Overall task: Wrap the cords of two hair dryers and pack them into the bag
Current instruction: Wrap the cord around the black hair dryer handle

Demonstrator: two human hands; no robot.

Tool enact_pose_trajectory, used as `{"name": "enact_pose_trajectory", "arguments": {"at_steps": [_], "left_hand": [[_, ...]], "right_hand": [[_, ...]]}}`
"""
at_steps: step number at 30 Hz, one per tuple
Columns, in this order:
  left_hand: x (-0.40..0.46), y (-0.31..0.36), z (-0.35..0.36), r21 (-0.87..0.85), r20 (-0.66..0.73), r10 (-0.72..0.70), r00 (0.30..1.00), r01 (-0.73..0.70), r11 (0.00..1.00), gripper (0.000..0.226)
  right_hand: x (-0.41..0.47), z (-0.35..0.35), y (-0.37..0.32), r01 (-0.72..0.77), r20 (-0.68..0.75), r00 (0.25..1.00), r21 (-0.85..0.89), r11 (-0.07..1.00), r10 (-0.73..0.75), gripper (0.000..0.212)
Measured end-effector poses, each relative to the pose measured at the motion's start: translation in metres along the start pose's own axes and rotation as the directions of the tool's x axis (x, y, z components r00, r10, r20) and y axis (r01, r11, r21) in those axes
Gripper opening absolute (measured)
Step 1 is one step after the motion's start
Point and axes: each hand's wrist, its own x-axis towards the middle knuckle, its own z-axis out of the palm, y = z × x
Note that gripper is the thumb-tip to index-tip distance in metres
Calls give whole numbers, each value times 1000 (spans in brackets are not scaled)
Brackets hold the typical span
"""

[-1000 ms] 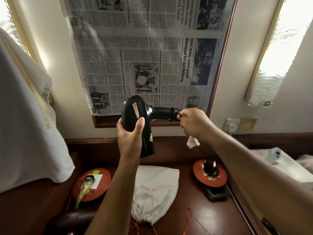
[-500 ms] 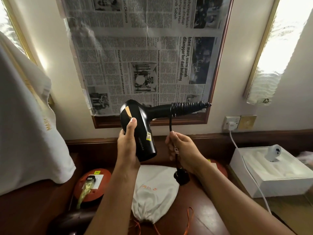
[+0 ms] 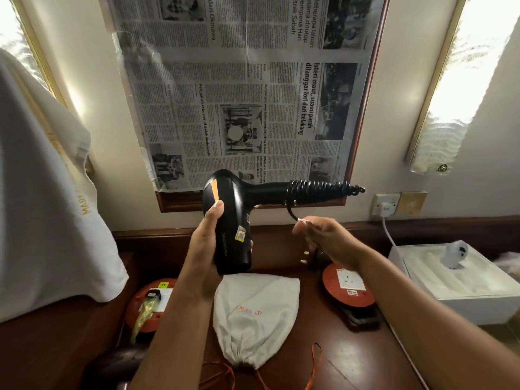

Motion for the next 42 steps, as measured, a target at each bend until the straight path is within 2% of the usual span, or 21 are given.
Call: {"name": "enact_pose_trajectory", "arguments": {"at_steps": [2,4,5,7,10,13,15,18,20,23,27,32,34,39,42], "left_hand": [[0,2,-1,33,8,-41,999,41,999,62],[1,5,-2,71,22,-76,997,74,995,66],[1,6,-2,90,35,-88,995,85,992,66],[2,8,0,130,59,-114,992,106,986,64],[4,9,3,177,50,-95,994,85,980,59],[14,6,6,313,29,-15,999,5,950,72],[17,5,14,381,-4,48,999,-42,924,78],[18,1,29,422,-43,149,988,-117,899,69],[19,-5,37,438,-71,218,973,-166,884,54],[22,-16,39,428,-177,302,937,-203,881,44],[26,-31,43,343,-276,319,907,-217,914,37],[25,-48,48,338,-323,337,884,-225,914,71],[23,-55,49,348,-331,334,882,-215,913,76],[24,-67,54,325,-356,277,892,-160,932,75],[26,-65,55,213,-401,179,898,-99,972,55]], "right_hand": [[14,-22,1,-66,-16,998,-205,976,64,20],[28,-46,-3,-204,-14,976,-433,878,219,21],[33,-58,-9,-227,-24,968,-495,839,248,23],[36,-77,-32,-188,-64,980,-578,794,186,32],[31,-84,-72,-22,-39,999,-732,681,-10,41],[33,-87,-92,75,53,997,-879,471,-60,31],[36,-87,-102,95,74,994,-936,340,-74,30],[30,-80,-115,91,50,987,-958,272,-153,32],[24,-72,-114,53,-8,981,-951,304,-196,33],[16,-54,-106,-40,-131,980,-873,486,-153,28],[7,-31,-84,-194,-298,954,-683,704,-27,17],[0,-9,-51,-191,-403,915,-432,882,1,17],[0,0,-36,-152,-437,899,-349,925,-17,14],[0,12,-11,-70,-459,885,-283,957,-71,15],[-4,18,-8,-52,-513,856,-204,978,-62,17]]}}
